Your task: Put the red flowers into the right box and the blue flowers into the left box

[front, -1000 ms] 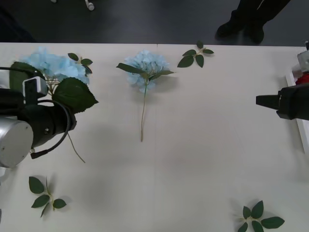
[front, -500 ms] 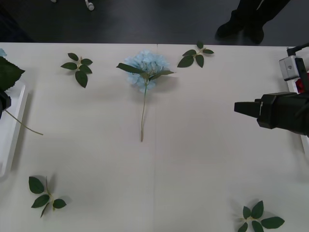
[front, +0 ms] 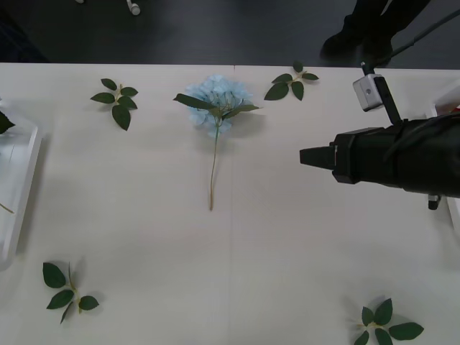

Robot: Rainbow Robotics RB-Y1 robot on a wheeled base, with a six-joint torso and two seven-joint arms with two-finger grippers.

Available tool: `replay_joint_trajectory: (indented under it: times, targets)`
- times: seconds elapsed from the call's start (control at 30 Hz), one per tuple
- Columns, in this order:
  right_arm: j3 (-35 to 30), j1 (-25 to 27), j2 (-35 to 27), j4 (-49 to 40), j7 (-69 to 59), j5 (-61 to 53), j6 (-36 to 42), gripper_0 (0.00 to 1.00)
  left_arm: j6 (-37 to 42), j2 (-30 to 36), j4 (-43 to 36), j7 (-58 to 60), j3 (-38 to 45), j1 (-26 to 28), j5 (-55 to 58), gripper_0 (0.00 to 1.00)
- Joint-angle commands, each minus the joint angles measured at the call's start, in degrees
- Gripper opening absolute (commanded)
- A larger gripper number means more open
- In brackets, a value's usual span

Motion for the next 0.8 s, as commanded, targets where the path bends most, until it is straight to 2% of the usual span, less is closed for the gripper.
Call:
replay_joint_trajectory:
  times: [0.03, 0.17, 0.33, 0.57, 0.8]
  targets:
    - [4.5, -5.7, 3.3, 3.5, -2.9, 1.3, -0.9, 0.79, -2.4, 3.7, 4.6, -8.7, 2.5, -0.9, 3.4, 0.0]
    - [10.5, -11.9, 6.5, 8.2, -3.5, 2.7, -0.9, 0.79, -2.8, 5.3, 9.6, -15.9, 4.8, -0.9, 6.0, 0.0]
    - [14.5, -16.5, 10.4, 12.5, -4.3, 4.2, -0.9, 0.79, -3.2, 6.1, 14.4, -22.8, 7.3, -0.8, 7.9, 0.0]
    - [17.5, -20.9, 14.4, 17.0, -5.5, 5.7, -1.0, 0.78, -5.8, 6.2, 20.4, -30.2, 10.4, -0.8, 8.6, 0.0]
    - [22.1, -25.3, 18.8, 21.7, -7.3, 7.7, -0.9, 0.79, -9.8, 6.2, 22.2, -30.7, 9.8, -0.4, 7.7, 0.0]
